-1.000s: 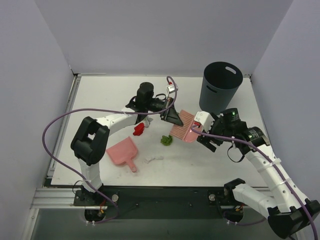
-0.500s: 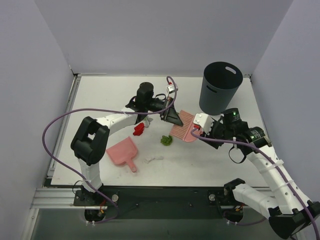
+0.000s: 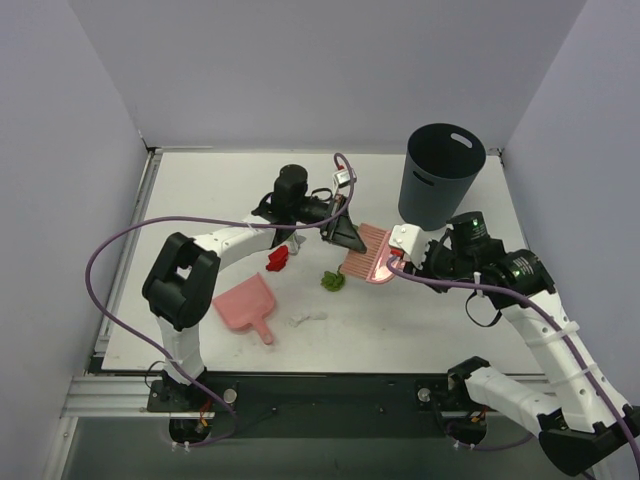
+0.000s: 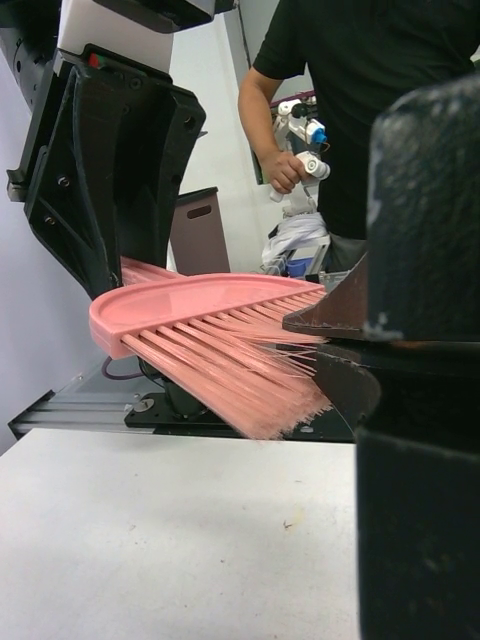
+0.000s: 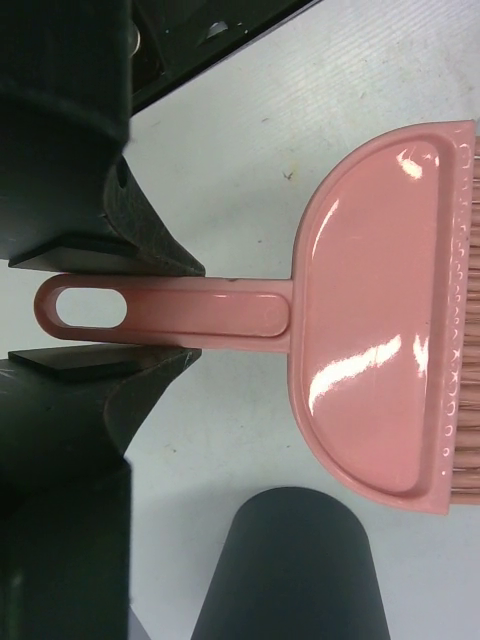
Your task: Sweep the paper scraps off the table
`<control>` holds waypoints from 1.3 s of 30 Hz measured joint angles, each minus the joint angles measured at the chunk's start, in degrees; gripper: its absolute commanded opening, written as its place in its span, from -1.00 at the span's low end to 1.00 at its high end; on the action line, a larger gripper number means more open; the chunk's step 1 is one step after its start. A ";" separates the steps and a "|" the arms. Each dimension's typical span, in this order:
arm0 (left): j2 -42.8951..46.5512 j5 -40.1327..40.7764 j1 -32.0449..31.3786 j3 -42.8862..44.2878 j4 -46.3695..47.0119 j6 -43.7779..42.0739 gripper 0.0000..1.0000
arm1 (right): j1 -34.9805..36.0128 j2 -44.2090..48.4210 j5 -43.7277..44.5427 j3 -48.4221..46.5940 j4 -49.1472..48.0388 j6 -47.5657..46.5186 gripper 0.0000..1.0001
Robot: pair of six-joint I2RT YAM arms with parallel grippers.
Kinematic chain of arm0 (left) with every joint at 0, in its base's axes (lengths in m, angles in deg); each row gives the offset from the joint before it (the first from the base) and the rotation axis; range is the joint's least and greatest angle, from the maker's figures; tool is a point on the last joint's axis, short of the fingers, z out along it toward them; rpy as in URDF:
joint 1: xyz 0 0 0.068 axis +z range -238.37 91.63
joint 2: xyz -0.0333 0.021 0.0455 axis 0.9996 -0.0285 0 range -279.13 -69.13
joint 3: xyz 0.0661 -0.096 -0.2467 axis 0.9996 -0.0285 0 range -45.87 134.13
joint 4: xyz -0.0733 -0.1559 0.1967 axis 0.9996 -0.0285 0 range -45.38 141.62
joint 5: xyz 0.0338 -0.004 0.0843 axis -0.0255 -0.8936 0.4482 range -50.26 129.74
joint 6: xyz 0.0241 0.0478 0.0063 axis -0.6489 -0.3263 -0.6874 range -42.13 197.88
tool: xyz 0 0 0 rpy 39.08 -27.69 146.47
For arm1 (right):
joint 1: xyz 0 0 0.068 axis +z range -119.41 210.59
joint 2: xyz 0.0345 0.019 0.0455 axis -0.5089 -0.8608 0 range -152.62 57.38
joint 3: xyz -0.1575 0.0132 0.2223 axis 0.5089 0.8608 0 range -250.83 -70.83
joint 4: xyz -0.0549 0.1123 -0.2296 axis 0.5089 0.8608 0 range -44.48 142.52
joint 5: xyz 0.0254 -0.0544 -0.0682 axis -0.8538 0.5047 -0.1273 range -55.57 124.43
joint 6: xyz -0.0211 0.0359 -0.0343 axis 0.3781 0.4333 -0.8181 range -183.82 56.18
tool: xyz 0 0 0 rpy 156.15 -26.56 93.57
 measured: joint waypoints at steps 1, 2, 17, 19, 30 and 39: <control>0.00 -0.11 0.00 0.00 0.00 0.00 -1.00 | 0.00 -0.11 -0.07 -0.20 0.39 -0.02 -0.98; -0.07 -0.15 -0.02 0.00 0.02 0.00 -1.00 | 0.00 -0.22 -0.09 -0.28 0.61 -0.02 -1.00; -0.59 2.21 1.05 -0.37 -1.66 -2.89 -0.08 | 0.33 -2.69 -1.05 -4.46 3.37 4.63 -1.00; 0.22 4.39 2.82 -0.74 -4.74 -6.49 0.08 | 0.33 -3.41 -1.20 -5.22 4.09 6.16 -1.00; 31.87 36.09 1.18 -13.57 -30.91 -65.70 0.19 | -0.57 -8.09 -4.79 -6.86 8.59 18.38 -1.00; 42.86 47.39 -20.52 -27.76 -22.58 -102.99 0.05 | -2.05 -17.90 -11.52 -13.29 10.84 25.59 -1.00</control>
